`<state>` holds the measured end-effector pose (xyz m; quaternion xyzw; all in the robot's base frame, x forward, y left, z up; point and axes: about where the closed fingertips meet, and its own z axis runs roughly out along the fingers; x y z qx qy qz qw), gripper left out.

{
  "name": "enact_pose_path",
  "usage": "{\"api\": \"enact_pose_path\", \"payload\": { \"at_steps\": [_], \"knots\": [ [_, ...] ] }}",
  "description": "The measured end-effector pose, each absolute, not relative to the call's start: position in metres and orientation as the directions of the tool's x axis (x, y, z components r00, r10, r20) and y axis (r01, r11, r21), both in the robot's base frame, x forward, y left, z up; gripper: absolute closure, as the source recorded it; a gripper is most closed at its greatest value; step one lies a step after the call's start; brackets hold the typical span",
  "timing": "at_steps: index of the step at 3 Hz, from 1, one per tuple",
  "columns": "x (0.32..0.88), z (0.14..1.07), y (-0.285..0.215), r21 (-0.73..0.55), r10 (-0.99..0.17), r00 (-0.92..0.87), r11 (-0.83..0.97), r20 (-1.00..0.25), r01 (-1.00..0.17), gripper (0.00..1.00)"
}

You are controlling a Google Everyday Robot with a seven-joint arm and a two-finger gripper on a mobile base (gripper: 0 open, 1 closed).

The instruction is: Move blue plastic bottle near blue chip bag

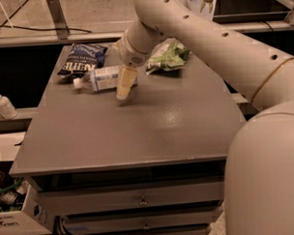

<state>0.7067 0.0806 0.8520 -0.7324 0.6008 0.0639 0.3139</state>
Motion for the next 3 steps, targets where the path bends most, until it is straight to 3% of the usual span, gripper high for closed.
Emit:
{"api": "enact_pose_path", "payload": {
  "at_steps": [1,3],
  "knots": [
    [0.689,0.891,0.055,-0.386,-0.739,0.249,0.017,-0.626,-0.922,0.00],
    [0.653,0.939,-0.011,-0.358,-0.644,0.160,0.189,-0.748,-0.914,0.00]
  ]
}}
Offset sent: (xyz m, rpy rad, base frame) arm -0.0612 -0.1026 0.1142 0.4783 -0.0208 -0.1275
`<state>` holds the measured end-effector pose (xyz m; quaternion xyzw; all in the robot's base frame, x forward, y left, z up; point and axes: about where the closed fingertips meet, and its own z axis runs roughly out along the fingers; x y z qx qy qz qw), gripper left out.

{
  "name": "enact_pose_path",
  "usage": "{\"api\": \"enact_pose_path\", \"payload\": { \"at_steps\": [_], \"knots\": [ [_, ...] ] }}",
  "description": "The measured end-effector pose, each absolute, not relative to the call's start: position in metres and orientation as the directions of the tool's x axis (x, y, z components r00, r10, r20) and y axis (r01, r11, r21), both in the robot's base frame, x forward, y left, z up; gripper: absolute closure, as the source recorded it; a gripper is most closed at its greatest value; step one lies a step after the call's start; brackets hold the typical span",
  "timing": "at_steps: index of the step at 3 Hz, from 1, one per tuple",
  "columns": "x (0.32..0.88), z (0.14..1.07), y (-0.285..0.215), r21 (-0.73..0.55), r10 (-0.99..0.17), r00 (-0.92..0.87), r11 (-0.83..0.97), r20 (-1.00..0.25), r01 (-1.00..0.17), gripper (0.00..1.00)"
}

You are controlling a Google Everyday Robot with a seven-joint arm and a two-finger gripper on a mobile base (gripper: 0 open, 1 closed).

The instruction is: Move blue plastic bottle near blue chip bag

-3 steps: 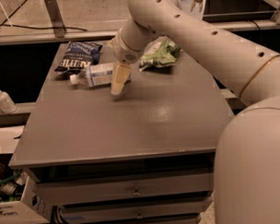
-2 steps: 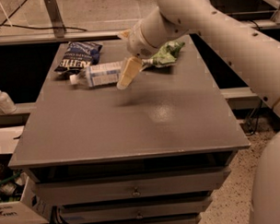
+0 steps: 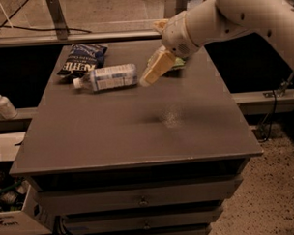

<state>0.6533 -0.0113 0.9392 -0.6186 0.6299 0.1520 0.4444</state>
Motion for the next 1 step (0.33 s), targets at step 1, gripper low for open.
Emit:
{"api": "enact_pose_path", "payload": {
  "at_steps": [1],
  "knots": [
    [0.6528,0.9394,-0.0157,-0.357,-0.644,0.155,0.195,-0.749,-0.913,0.00]
  ]
}}
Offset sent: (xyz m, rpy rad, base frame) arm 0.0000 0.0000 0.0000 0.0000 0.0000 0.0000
